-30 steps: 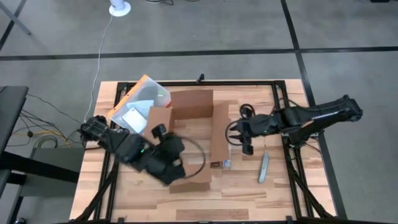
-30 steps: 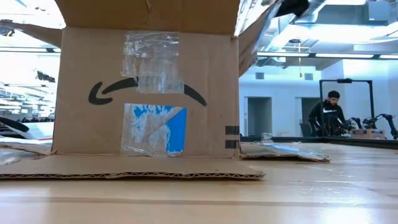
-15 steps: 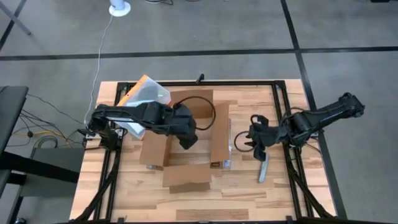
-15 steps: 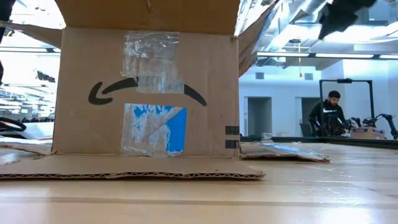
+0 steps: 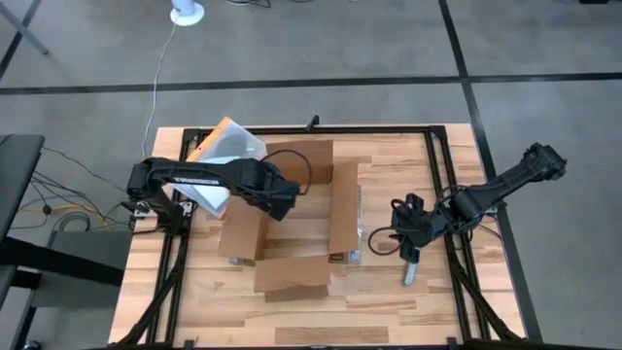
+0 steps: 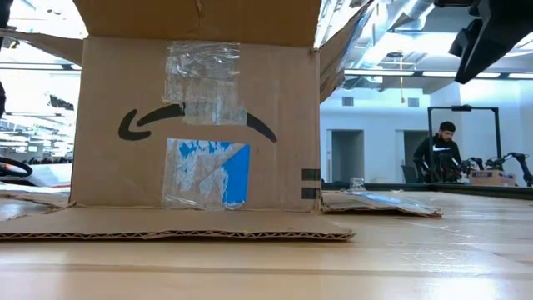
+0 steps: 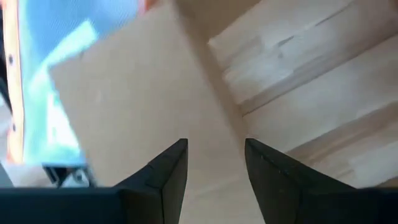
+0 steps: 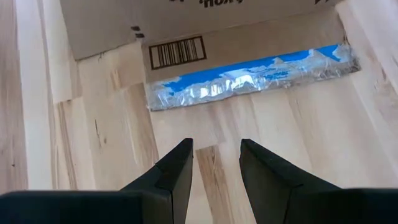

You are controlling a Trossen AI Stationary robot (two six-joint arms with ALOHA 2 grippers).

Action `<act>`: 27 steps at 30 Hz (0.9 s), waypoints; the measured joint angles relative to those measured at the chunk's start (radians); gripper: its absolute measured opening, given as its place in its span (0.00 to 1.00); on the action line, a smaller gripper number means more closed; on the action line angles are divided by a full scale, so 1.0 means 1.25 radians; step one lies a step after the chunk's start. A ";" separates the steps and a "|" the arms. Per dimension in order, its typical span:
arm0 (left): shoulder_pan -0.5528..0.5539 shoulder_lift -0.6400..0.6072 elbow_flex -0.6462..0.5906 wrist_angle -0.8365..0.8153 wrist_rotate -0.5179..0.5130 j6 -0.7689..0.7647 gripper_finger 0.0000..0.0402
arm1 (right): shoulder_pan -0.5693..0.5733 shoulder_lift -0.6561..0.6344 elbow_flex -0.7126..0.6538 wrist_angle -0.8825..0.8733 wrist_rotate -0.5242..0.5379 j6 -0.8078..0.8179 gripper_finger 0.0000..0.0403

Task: Unpack boxes
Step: Break down the box using the silver cutter until it is completely flat

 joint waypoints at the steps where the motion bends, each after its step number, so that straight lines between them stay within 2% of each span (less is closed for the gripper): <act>1: -0.001 -0.014 -0.017 0.002 0.006 -0.024 0.36 | 0.000 0.000 -0.002 -0.001 0.000 0.000 0.29; 5: -0.005 -0.040 -0.067 0.042 0.030 -0.068 0.36 | -0.001 0.000 -0.002 0.004 0.000 -0.001 0.29; 9: -0.015 -0.043 -0.076 0.112 0.035 -0.064 0.36 | -0.002 0.000 -0.002 0.012 0.000 -0.002 0.29; 15: -0.009 -0.033 -0.105 0.092 0.032 -0.072 0.36 | -0.001 0.000 -0.002 0.022 0.000 -0.002 0.29; 23: -0.007 -0.045 -0.183 0.256 0.071 -0.068 0.36 | -0.001 0.000 -0.002 0.046 0.000 -0.003 0.29; 27: -0.007 -0.047 -0.177 0.268 0.075 -0.053 0.36 | -0.001 0.000 -0.002 0.045 0.000 -0.002 0.29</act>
